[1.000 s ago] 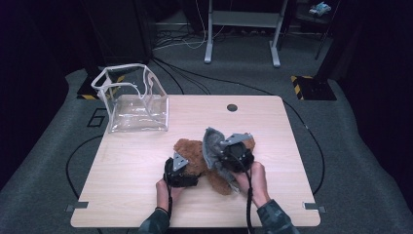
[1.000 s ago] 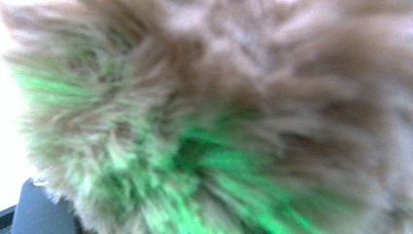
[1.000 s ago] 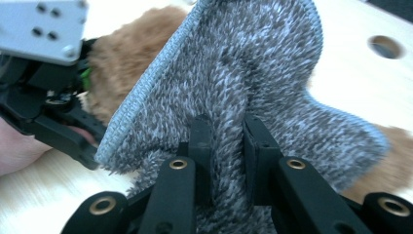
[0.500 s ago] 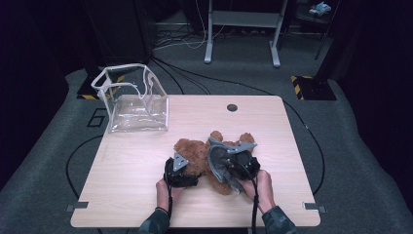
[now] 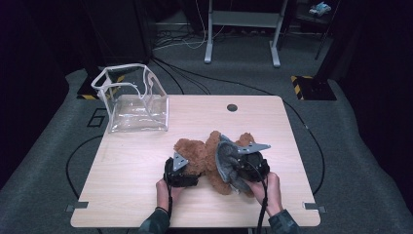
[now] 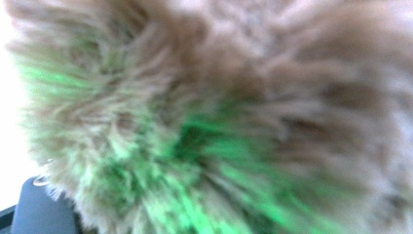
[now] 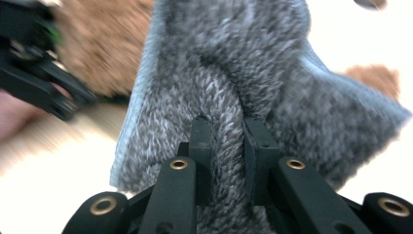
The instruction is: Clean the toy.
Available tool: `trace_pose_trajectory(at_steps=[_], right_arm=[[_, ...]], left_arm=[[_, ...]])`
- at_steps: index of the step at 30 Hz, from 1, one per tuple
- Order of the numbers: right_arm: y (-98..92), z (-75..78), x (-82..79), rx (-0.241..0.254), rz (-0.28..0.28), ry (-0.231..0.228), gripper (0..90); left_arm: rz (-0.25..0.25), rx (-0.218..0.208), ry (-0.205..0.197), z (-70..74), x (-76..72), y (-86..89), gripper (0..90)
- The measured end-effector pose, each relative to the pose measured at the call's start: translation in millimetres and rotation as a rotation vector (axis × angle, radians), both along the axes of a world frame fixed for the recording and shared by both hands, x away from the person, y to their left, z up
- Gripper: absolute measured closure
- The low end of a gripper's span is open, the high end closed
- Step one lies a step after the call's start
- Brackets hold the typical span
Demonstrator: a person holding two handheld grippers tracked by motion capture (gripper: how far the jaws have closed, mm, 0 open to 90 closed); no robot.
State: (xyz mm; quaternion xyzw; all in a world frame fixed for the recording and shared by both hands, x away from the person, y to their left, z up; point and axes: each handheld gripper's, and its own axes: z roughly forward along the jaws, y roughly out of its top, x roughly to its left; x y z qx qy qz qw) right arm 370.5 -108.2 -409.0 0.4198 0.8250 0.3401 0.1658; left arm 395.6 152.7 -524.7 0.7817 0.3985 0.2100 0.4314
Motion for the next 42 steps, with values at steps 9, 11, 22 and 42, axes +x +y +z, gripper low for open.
trace_pose_trajectory(at_steps=[9, 11, 22, 42], right_arm=[[46.9, -19.9, 10.8, -0.027, 0.063, 0.027, 77.0], [39.9, -20.6, 10.0, -0.019, 0.054, 0.040, 77.4], [-22.2, -34.1, -3.0, -0.036, -0.087, 0.103, 77.6], [-16.9, -26.5, 1.0, -0.022, -0.053, 0.064, 77.5]], left_arm=[[0.006, -0.002, -0.004, -0.6, 0.0, -0.9, 14.8], [0.004, 0.000, -0.002, -0.6, -0.2, -0.9, 14.8], [0.003, -0.002, -0.004, -0.5, 0.4, -0.6, 14.8], [0.004, 0.002, -0.006, -0.6, 0.4, -0.9, 14.4]])
